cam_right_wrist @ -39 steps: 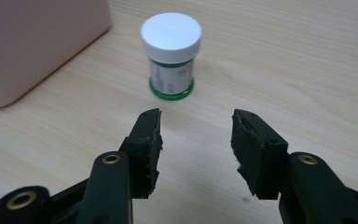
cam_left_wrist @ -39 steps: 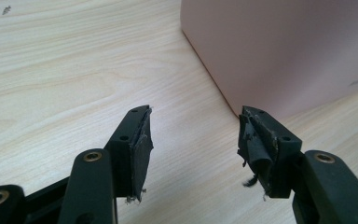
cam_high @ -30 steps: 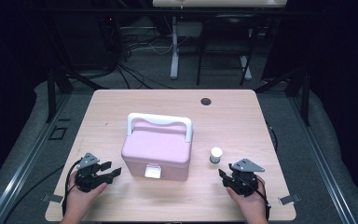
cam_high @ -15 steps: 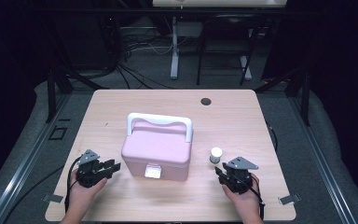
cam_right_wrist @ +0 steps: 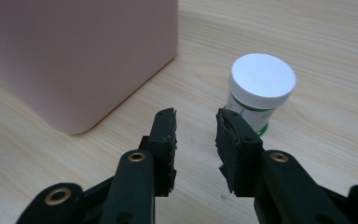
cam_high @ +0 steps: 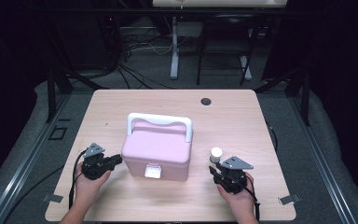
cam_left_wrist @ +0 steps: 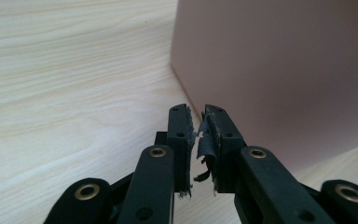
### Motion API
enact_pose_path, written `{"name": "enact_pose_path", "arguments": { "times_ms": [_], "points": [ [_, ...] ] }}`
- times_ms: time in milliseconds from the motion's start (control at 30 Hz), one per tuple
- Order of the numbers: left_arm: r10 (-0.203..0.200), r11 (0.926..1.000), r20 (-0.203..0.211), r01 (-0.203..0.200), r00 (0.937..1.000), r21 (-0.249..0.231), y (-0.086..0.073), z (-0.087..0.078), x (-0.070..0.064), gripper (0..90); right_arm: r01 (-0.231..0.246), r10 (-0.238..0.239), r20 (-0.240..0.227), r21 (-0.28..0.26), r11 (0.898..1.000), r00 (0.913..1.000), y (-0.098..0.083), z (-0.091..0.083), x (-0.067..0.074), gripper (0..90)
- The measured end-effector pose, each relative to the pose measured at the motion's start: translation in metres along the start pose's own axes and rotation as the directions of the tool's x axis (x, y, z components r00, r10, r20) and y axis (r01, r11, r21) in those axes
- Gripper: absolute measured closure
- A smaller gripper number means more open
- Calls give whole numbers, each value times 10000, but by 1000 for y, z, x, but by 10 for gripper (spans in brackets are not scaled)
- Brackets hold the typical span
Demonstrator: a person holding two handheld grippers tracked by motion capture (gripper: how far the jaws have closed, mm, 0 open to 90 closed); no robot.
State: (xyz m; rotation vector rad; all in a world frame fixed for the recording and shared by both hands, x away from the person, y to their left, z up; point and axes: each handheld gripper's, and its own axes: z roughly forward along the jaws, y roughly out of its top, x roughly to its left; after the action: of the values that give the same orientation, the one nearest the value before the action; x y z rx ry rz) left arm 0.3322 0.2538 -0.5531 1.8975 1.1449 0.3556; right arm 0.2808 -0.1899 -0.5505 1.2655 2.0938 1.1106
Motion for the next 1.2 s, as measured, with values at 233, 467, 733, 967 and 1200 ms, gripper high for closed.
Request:
{"name": "enact_pose_path", "arguments": {
  "times_ms": [233,467,733,967,1200],
  "points": [
    [103,9999,290,-101,9995,-89,3,1,-8,843,191,-188,-304,85,9998,9994,2,3,6,713],
    [225,9997,443,-226,9988,16,3,1,-14,881,150,-150,-366,-22,9999,9992,3,4,7,727],
    [86,10000,648,-89,9979,40,2,2,-19,897,147,-147,-455,-11,9999,9989,4,7,11,787],
    [213,9996,769,-228,9968,180,3,2,-24,898,369,-362,-446,144,9992,9983,6,14,13,807],
    [202,9996,880,-219,9959,181,2,2,-27,898,160,-154,-429,122,9998,9990,10,20,9,834]
  ]
}}
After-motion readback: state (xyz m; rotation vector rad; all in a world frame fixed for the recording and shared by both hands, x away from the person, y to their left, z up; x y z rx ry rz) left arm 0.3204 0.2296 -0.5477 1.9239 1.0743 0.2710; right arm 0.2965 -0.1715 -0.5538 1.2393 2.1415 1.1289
